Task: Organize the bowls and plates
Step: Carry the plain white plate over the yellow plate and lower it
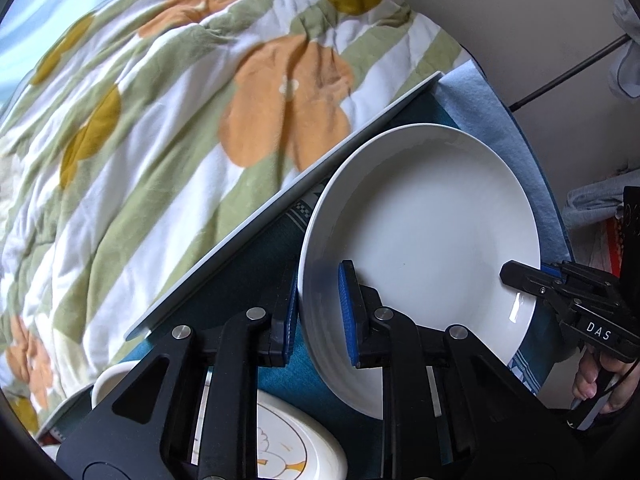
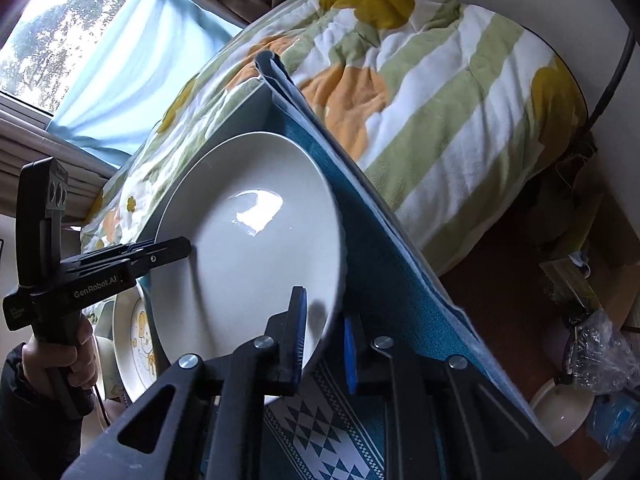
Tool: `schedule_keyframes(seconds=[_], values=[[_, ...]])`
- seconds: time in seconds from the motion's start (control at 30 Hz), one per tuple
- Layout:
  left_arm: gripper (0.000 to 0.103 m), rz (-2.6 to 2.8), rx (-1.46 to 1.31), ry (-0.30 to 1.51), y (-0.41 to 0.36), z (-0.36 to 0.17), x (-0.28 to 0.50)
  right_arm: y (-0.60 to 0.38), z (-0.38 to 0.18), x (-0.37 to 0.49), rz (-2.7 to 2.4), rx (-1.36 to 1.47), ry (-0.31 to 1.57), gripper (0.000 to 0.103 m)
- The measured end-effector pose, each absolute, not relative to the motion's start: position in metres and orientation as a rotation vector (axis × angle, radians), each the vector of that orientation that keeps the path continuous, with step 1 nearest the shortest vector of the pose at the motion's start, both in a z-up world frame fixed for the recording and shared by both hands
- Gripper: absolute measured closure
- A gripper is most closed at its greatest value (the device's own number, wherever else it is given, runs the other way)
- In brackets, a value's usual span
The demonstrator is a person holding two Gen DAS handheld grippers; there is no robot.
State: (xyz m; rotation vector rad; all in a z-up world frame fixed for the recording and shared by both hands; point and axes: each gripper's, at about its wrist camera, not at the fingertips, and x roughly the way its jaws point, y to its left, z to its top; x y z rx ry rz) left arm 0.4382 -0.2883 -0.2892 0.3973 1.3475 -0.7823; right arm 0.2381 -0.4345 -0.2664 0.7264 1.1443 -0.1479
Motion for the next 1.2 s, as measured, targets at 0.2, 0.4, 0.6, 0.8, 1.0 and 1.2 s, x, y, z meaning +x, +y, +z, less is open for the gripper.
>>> schedule_keyframes(seconds=[0.2, 0.4, 0.6, 0.8, 1.0, 1.2], values=[[0.086, -0.757, 0.377, 1.324, -0.276, -0.268, 0.425, -0.432, -0.25, 0.237, -0.122, 0.703, 1.147, 0.088], [0.086, -0.721, 0.324, 1.294, -0.244, -0.237, 0.402, -0.415, -0.225, 0.229, -0.06, 0.646, 1.15, 0.088], [0.086, -0.67, 0.281, 1.246, -0.19, -0.205, 0.361, -0.379, -0.204, 0.212, 0.017, 0.6, 1.156, 0.088], [0.086, -0.577, 0.217, 1.221, -0.123, -0.188, 0.306, -0.332, -0.192, 0.189, 0.098, 0.541, 1.166, 0.088], [0.086, -0.493, 0.143, 1.25, -0.059, -0.198, 0.247, -0.284, -0.195, 0.161, 0.157, 0.491, 1.204, 0.088], [0.086, -0.376, 0.035, 1.291, -0.005, -0.218, 0.203, -0.245, -0.215, 0.147, 0.232, 0.448, 1.268, 0.088]])
